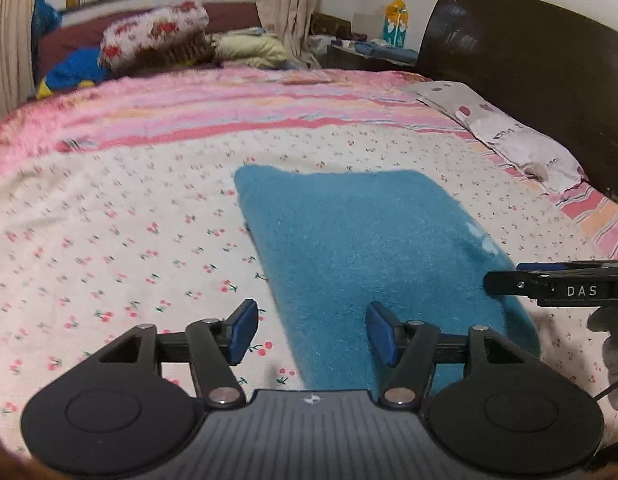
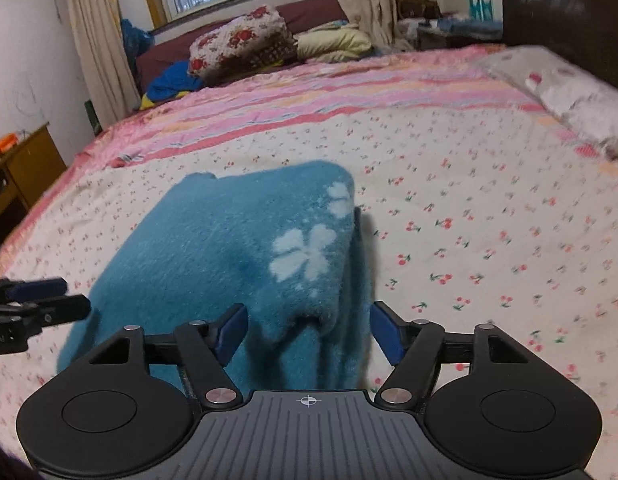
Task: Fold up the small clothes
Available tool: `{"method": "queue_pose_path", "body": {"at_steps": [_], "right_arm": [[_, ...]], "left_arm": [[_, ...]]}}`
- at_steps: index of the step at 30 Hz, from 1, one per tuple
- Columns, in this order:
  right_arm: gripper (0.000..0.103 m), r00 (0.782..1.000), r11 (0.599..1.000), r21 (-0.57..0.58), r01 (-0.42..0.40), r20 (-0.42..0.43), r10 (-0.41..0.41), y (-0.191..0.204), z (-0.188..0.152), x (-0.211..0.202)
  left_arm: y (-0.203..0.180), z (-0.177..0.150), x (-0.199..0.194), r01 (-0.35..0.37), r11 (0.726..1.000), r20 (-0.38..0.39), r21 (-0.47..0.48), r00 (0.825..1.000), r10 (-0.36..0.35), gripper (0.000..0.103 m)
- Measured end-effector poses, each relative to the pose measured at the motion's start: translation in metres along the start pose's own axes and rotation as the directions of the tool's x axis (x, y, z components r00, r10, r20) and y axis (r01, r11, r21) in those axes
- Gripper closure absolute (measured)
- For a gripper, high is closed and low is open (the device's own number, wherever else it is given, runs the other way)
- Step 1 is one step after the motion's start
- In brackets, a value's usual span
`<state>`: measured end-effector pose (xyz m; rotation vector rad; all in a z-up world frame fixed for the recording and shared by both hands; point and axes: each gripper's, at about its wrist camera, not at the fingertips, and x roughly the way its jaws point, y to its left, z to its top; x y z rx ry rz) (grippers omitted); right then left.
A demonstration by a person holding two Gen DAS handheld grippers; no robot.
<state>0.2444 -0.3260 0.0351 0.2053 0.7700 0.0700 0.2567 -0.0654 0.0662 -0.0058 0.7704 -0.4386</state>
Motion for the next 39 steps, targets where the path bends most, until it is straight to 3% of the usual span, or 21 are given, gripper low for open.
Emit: {"method": "queue_pose_path", "body": {"at_steps": [3, 6, 9, 14, 17, 21, 28, 30, 33, 35, 39], "right_arm": [[0.025, 0.999, 0.999, 0.032, -0.029, -0.02, 0.029, -0.01, 0.0, 0.015], [0.022, 0.992, 0.987, 0.115, -0.113, -0.037, 0.117, -0.027, -0.004, 0.024], [0.02, 0.973, 0.951, 0.229, -0.208, -0.052, 0.226, -0.046, -0.01, 0.038], [0.018, 0.942, 0.887, 0.345, -0.307, -0.02, 0.334, -0.061, -0.018, 0.052], [0.031, 0.932, 0.858, 0.389, -0.336, 0.003, 0.363, -0.059, -0.02, 0.054], [0.054, 0.935, 0.871, 0.361, -0.334, 0.014, 0.353, -0.058, -0.014, 0.035], [0.061, 0.951, 0.909, 0.285, -0.305, 0.048, 0.304, -0.079, -0.004, -0.022], [0.06, 0.97, 0.941, 0.238, -0.241, 0.016, 0.244, -0.085, -0.01, -0.031], [0.055, 0.985, 0.969, 0.208, -0.136, -0.073, 0.154, -0.085, -0.023, -0.024], [0.054, 0.993, 0.98, 0.173, -0.098, -0.05, 0.108, -0.077, -0.025, -0.032], [0.052, 0.999, 0.995, 0.093, -0.023, 0.03, 0.02, -0.057, -0.019, -0.06]], "left_arm": [[0.007, -0.003, 0.01, 0.043, 0.999, 0.006, -0.027, 0.999, -0.043, 0.021], [0.019, -0.006, 0.016, 0.118, 0.991, 0.01, -0.065, 0.993, -0.117, 0.016], [0.027, -0.009, 0.032, 0.18, 0.976, -0.017, -0.124, 0.983, -0.184, 0.007], [0.019, -0.013, 0.057, 0.257, 0.955, -0.058, -0.148, 0.962, -0.268, 0.006], [0.007, -0.013, 0.06, 0.237, 0.961, -0.054, -0.141, 0.968, -0.247, 0.007], [-0.006, -0.009, 0.045, 0.219, 0.97, -0.038, -0.111, 0.974, -0.224, 0.012], [-0.054, -0.014, 0.022, 0.307, 0.95, -0.035, -0.061, 0.95, -0.309, 0.013], [-0.075, -0.025, 0.025, 0.264, 0.964, -0.066, 0.0, 0.962, -0.264, 0.013], [-0.112, -0.04, 0.029, 0.089, 0.984, -0.091, 0.152, 0.993, -0.076, 0.013], [-0.124, -0.042, 0.021, 0.031, 0.985, -0.069, 0.17, 0.997, -0.019, 0.013], [-0.125, -0.04, 0.006, -0.016, 0.988, -0.051, 0.156, 0.998, 0.024, 0.013]]}}
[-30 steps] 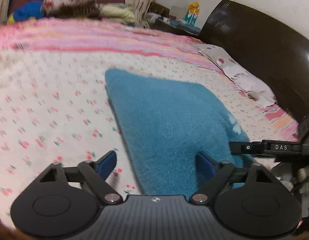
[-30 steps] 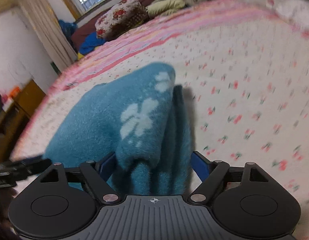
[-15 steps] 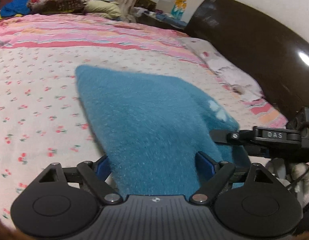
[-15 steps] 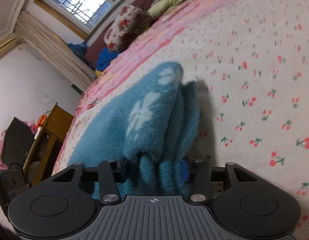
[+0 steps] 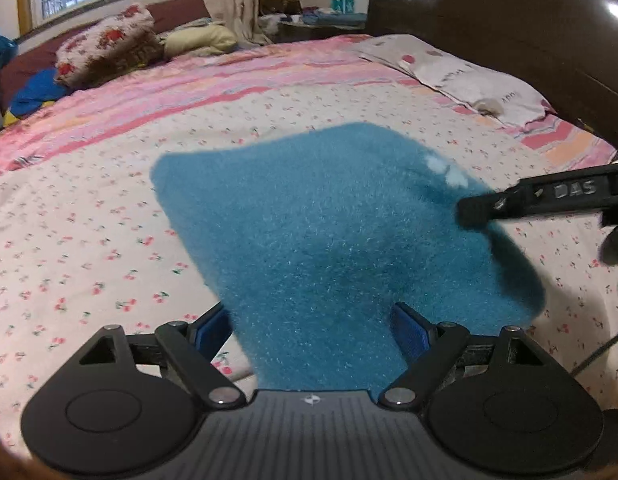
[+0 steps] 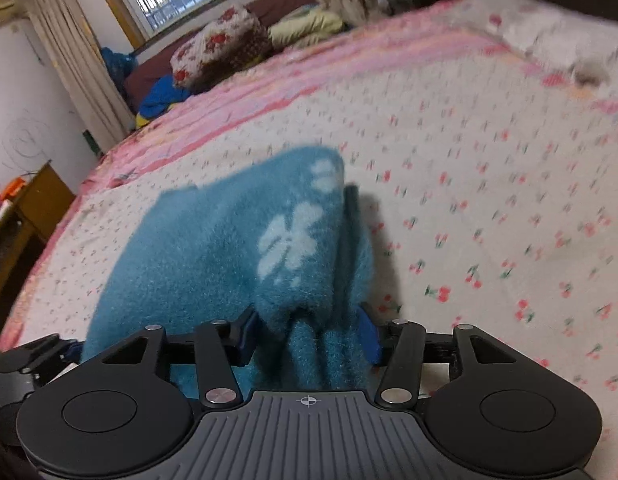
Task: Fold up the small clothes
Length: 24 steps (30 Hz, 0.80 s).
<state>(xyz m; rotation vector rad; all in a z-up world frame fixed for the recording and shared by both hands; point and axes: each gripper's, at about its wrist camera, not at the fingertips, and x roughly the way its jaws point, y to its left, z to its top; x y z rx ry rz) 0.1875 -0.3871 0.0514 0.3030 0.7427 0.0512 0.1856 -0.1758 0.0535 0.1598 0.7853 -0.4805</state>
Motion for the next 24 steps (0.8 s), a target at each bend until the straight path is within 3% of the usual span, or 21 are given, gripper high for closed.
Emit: {"method": "queue_pose_path", "body": {"at_steps": [3, 6, 8, 10, 13, 20, 24], "right_arm": [[0.051, 0.993, 0.994, -0.095, 0.061, 0.111, -0.051, 0.015, 0.003, -0.026], [0.052, 0.989, 0.99, -0.139, 0.038, 0.147, -0.017, 0.027, 0.01, -0.03], [0.056, 0.99, 0.985, -0.168, 0.036, 0.141, -0.012, 0.035, 0.013, -0.021], [0.068, 0.991, 0.979, -0.199, 0.046, 0.134, -0.019, 0.041, 0.018, -0.003], [0.078, 0.996, 0.982, -0.188, 0.027, 0.093, -0.01, 0.044, 0.022, 0.02], [0.085, 0.994, 0.966, -0.238, 0.105, 0.034, -0.1, 0.039, 0.014, 0.054], [0.086, 0.995, 0.973, -0.204, 0.104, 0.027, -0.101, 0.033, 0.013, 0.054]], "left_arm": [[-0.007, -0.001, -0.014, -0.052, 0.997, 0.037, 0.05, 0.998, 0.05, 0.013], [-0.012, 0.003, -0.02, -0.065, 0.996, 0.064, 0.068, 0.996, 0.06, 0.013], [-0.015, 0.007, -0.023, -0.069, 0.995, 0.08, 0.073, 0.995, 0.063, 0.013], [-0.017, 0.012, -0.025, -0.083, 0.993, 0.099, 0.083, 0.992, 0.075, 0.013], [-0.015, 0.019, -0.024, -0.098, 0.992, 0.121, 0.079, 0.989, 0.088, 0.013], [-0.006, 0.029, 0.003, -0.115, 0.992, 0.075, 0.054, 0.991, 0.111, 0.012], [-0.005, 0.027, 0.006, -0.109, 0.994, 0.055, 0.014, 0.993, 0.108, 0.011]]}}
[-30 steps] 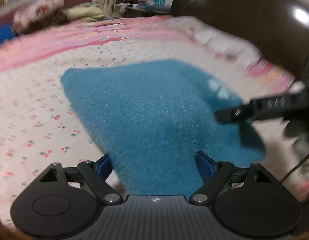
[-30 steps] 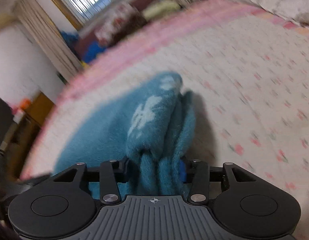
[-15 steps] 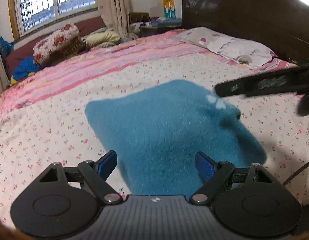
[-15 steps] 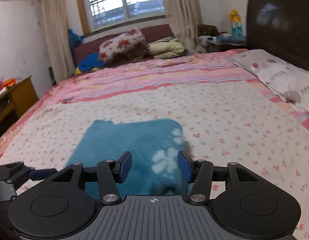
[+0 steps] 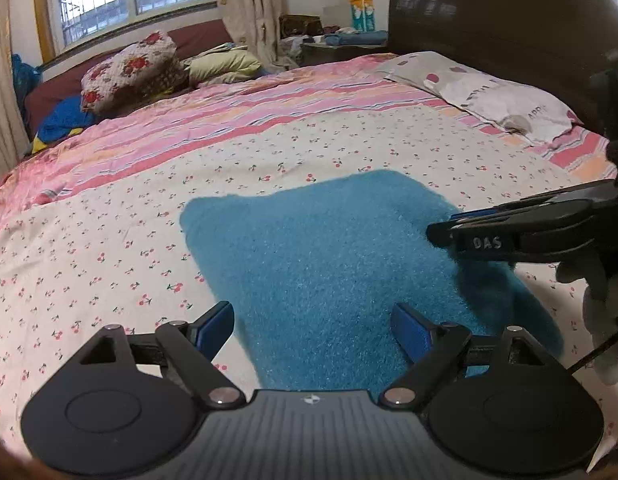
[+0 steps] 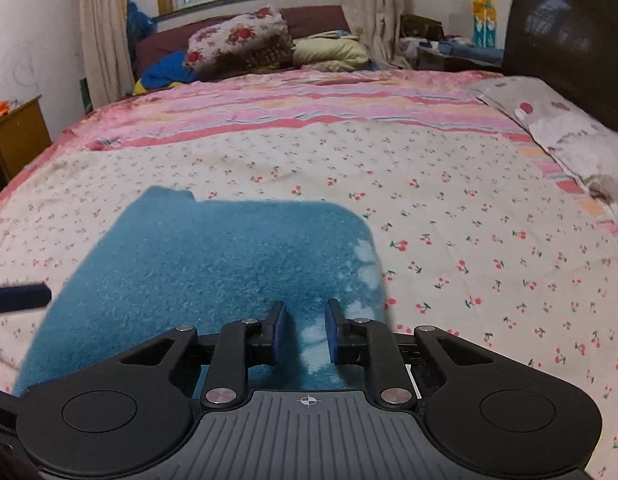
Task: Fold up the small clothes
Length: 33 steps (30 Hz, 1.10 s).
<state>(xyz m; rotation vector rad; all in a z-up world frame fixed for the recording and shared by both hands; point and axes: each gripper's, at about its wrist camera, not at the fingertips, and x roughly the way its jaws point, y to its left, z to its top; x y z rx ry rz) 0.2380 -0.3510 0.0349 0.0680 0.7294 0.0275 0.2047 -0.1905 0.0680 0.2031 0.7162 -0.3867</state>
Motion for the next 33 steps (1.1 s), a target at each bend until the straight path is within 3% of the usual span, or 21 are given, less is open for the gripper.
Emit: {"method": "queue_pose_path", "body": {"at_steps": [11, 22, 28, 33], "right_arm": [[0.083, 1.0, 1.0, 0.001, 0.008, 0.016, -0.008, 0.004, -0.01, -0.042], [0.083, 0.997, 0.997, -0.026, 0.068, -0.025, -0.068, 0.006, -0.019, -0.028], [0.078, 0.997, 0.996, -0.048, 0.071, 0.032, -0.07, 0.015, -0.027, -0.073], [0.078, 0.998, 0.996, -0.05, 0.069, 0.015, -0.068, 0.018, -0.044, -0.099]], "left_arm": [[-0.003, -0.003, -0.01, -0.035, 0.999, -0.023, -0.02, 0.999, 0.035, 0.012], [-0.002, -0.005, -0.015, -0.065, 0.997, -0.044, -0.036, 0.997, 0.064, 0.011], [-0.007, -0.011, -0.023, -0.108, 0.994, -0.06, -0.02, 0.992, 0.107, 0.01], [-0.008, -0.023, -0.034, -0.101, 0.994, -0.056, -0.049, 0.994, 0.098, 0.007]]}}
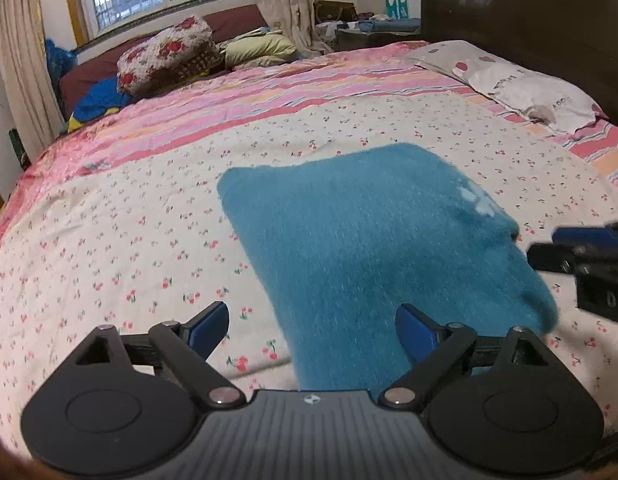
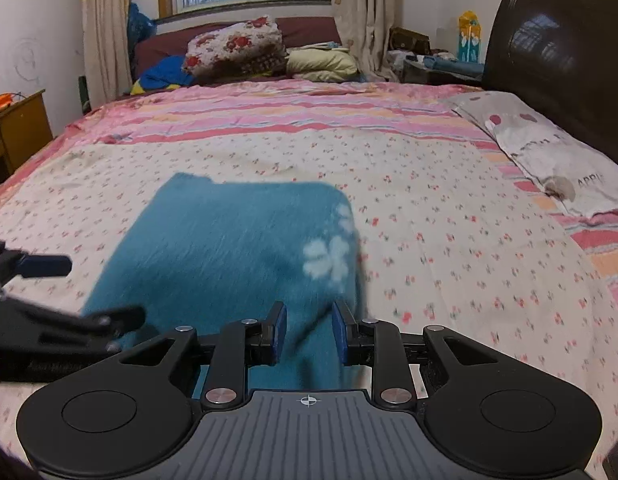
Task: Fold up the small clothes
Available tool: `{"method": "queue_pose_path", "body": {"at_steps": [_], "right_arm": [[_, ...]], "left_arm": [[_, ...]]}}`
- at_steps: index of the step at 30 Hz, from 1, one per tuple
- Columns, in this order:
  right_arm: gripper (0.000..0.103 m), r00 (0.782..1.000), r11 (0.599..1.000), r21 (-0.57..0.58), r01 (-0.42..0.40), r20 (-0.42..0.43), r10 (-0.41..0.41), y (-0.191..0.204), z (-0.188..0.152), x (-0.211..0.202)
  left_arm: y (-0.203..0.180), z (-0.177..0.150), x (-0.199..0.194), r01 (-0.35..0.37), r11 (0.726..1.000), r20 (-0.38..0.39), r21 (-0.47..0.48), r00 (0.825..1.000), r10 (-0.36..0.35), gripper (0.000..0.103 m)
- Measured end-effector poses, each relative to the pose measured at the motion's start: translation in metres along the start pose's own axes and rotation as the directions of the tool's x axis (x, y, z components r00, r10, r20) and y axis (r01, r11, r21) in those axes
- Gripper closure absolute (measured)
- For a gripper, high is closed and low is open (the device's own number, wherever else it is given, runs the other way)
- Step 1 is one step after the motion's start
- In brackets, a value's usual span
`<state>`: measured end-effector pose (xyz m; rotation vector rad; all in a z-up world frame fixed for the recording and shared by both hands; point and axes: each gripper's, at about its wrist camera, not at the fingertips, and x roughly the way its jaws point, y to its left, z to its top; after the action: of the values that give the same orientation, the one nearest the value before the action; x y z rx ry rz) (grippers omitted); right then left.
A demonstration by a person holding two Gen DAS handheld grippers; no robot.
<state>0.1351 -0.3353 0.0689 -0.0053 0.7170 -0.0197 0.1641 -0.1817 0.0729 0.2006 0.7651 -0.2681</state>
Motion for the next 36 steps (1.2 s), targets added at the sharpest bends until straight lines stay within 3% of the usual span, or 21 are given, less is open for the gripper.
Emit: {"method": "queue_pose_path", "body": {"at_steps": [11, 16, 36], "right_arm": [[0.076, 0.999, 0.998, 0.054, -0.035, -0.039, 0.037, 0.011, -0.029, -0.027], [0.071, 0.997, 0.994, 0.097, -0.049, -0.047, 0.054, 0.018, -0.042, -0.035], [0.067, 0.995, 0.985, 0.159, -0.059, -0.071, 0.071, 0.042, -0.074, -0.055]], "left_arm": [[-0.001, -0.029, -0.02, -0.004, 0.997, -0.027, -0.073, 1.0, 0.002, 0.006], [-0.006, -0.041, -0.027, -0.02, 0.998, -0.034, -0.062, 0.999, 0.018, 0.006], [-0.008, -0.067, -0.054, -0.003, 0.998, -0.037, -0.065, 0.999, 0.001, 0.006]]}}
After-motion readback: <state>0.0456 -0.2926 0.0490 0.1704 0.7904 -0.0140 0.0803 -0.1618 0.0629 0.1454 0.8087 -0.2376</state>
